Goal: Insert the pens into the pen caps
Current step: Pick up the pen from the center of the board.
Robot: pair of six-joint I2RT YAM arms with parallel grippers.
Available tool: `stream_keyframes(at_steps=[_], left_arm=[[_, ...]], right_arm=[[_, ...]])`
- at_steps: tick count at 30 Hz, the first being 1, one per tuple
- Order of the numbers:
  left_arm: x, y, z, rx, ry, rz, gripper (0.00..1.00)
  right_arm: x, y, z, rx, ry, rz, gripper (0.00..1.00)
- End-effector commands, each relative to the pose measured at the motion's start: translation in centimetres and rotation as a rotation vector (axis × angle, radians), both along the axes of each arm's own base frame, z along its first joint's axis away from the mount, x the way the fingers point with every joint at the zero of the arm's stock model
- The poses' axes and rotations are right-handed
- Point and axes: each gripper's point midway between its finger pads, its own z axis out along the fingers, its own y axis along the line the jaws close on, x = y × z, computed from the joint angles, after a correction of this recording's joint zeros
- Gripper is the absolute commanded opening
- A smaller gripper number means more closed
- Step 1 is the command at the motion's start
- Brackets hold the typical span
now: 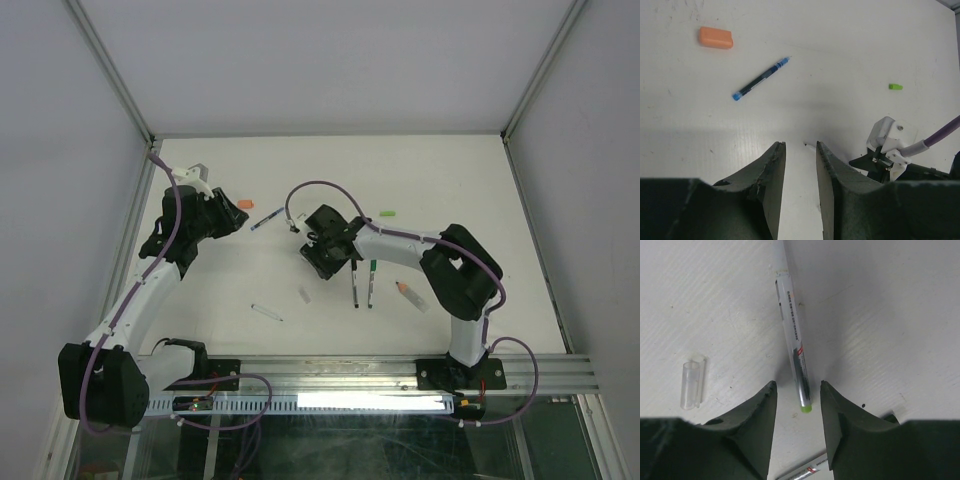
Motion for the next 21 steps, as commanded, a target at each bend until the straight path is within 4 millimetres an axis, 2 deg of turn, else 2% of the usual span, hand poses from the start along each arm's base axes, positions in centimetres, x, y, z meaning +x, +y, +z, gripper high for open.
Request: stream_keyframes(at_steps=[1,10,16,21], left_arm=[[0.0,0.0,0.5,-0.018,-0.009,0.001,0.32],[0.0,-0.3,-0.7,-0.034,0.044,0.0,0.33],[-0.1,-1.1,-1.7,-0.062,0.079,-0.007,0.34],[-0.2,-3.8,-2.5,-0.097,0.099,-0.054,0.34]], right_arm=[[0.5,0.0,0.1,-0.029,-0.016,0.001,0.4],[-0.2,-0.7,-1.4,-0.09,-0.007,-0.023,0.2],[-0.4,-0.8,-0.9,-0.07,-0.009,-0.057,0.09],[-0.6,0.0,0.8,-0.003,-0.009,-0.071,0.09]])
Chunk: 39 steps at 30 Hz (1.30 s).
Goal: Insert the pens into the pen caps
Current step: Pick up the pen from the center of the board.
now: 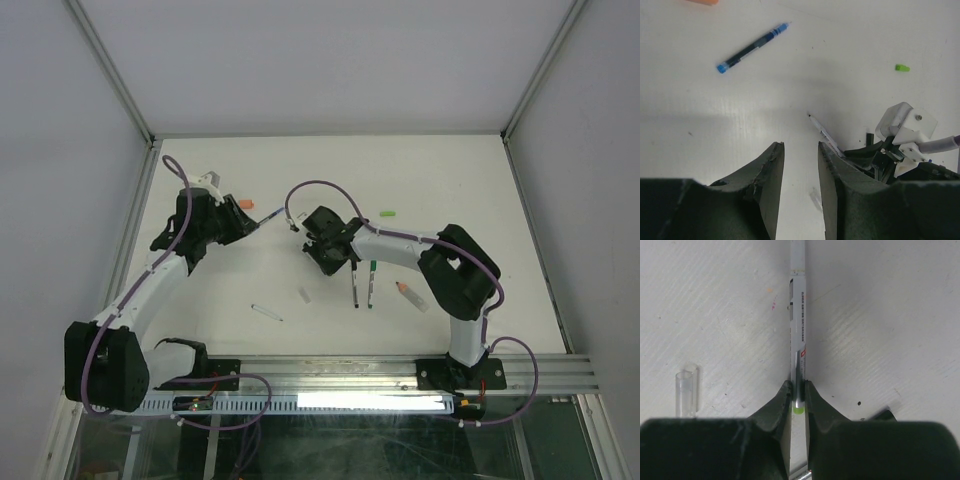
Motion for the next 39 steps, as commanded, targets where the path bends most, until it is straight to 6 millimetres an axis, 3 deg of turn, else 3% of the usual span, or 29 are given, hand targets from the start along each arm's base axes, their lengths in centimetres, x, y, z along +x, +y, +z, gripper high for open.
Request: stream_keyframes(at_steps=[1,7,13,29,32,39], left_arm=[[0.3,-3.0,0.3,-0.067,-0.02,-0.05,0.34],[0.0,-6.1,-0.2,-0.129,-0.008,-0.106,0.35],[-0.3,-8.3,-1.1,-0.182,0.014,-0.144,0.36],[0.0,-10.9,-3.9,-0.241,0.104,-0.143,0.51],[0.0,-11.4,-5.1,-0.252,0.137,-0.139,0.55],[0.0,-12.3,-5.8,-0.281,0.158,-0.144,0.6]], right_arm=[[-0.8,0.4,1.6,0.059,0.01,-0.02,0.09],[-0.5,1.1,3.8,0.124,-0.013,-0.047,0.09],[-0.4,1.0,4.3,0.169,0.003,-0.09,0.09],[0.2,1.6,4.9,0.315,0.03,-0.259,0.08],[0.3,1.7,5.0,0.343,0.029,-0.291,0.08],[0.5,2.7,6.6,0.442,0.017,-0.304,0.08]])
